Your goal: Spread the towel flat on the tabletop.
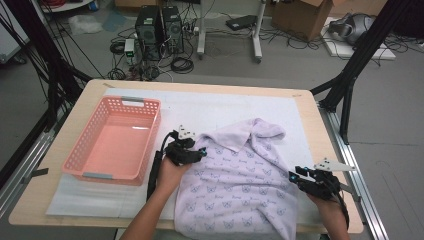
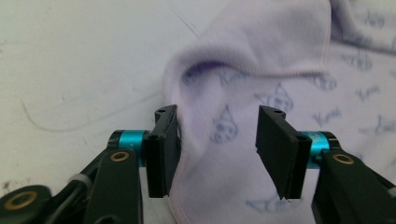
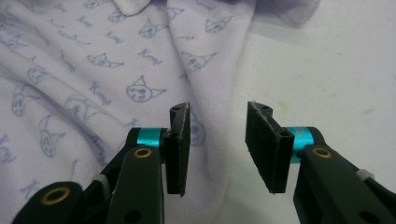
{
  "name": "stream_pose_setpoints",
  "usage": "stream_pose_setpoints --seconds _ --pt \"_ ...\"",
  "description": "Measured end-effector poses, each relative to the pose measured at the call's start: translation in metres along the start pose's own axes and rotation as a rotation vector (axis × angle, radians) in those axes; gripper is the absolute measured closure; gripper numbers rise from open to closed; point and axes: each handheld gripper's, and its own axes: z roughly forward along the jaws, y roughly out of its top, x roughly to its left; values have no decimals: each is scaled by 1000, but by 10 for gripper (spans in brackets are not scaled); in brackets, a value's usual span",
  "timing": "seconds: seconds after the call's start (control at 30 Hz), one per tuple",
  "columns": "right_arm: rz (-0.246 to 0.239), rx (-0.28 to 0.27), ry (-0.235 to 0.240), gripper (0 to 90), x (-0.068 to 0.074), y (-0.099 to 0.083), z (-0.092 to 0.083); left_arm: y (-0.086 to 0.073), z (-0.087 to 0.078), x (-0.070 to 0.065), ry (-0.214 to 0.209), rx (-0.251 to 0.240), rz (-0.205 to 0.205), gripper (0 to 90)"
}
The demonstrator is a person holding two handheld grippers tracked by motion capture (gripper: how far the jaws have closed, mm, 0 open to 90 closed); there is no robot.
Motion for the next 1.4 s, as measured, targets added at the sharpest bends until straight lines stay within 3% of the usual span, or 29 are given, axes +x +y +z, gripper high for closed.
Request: stream_pose_setpoints --seconds 0.07,0.13,0.17,0.2,0.23,0.3,0.33,0.47,0.6,0.67,0.73,0.77,0.8,0.9,1.0,1.13,1.4 --pt "-12 13 -9 549 3 1 6 -2 4 -1 -5 54 -3 451" --pt "-16 46 -22 525 6 2 14 -3 5 -6 46 64 57 511" --pt "-31 69 -30 540 8 2 18 -3 4 -7 54 68 82 644" --pt "-47 87 -37 552 8 1 21 -4 2 -7 48 69 77 781" --pt "-44 74 -32 617 8 0 21 -7 1 -5 43 50 60 848" --pt "-34 80 4 844 6 0 17 -14 -4 -1 9 25 9 872" --pt "-34 84 2 852 6 -1 15 -17 -8 0 0 22 -8 874" --pt "-55 127 11 866 5 -6 -1 -38 -33 -3 -14 -37 3 878" --pt "-69 145 39 865 7 -17 -19 -57 -53 -2 -35 -49 -6 878" --pt "-62 135 39 864 10 -20 -26 -57 -57 -8 -23 -63 35 867" --pt "-70 126 26 821 14 -19 -28 -48 -59 -12 -23 -97 45 717" --pt "-55 97 15 708 14 -16 -29 -43 -58 -13 -34 -121 41 627" --pt "-37 68 11 653 14 -14 -30 -36 -57 -14 -45 -134 48 571" --pt "-20 -21 -8 602 13 -7 -37 -14 -46 -18 -119 -140 48 514" --pt "-11 -54 -36 578 11 -4 -39 5 -27 -27 -119 -133 85 488" --pt "-4 -43 -64 535 5 -8 -37 20 -3 -38 -145 -140 130 489" --pt "14 -38 -80 488 -3 -12 -38 23 32 -62 -229 -44 143 448"
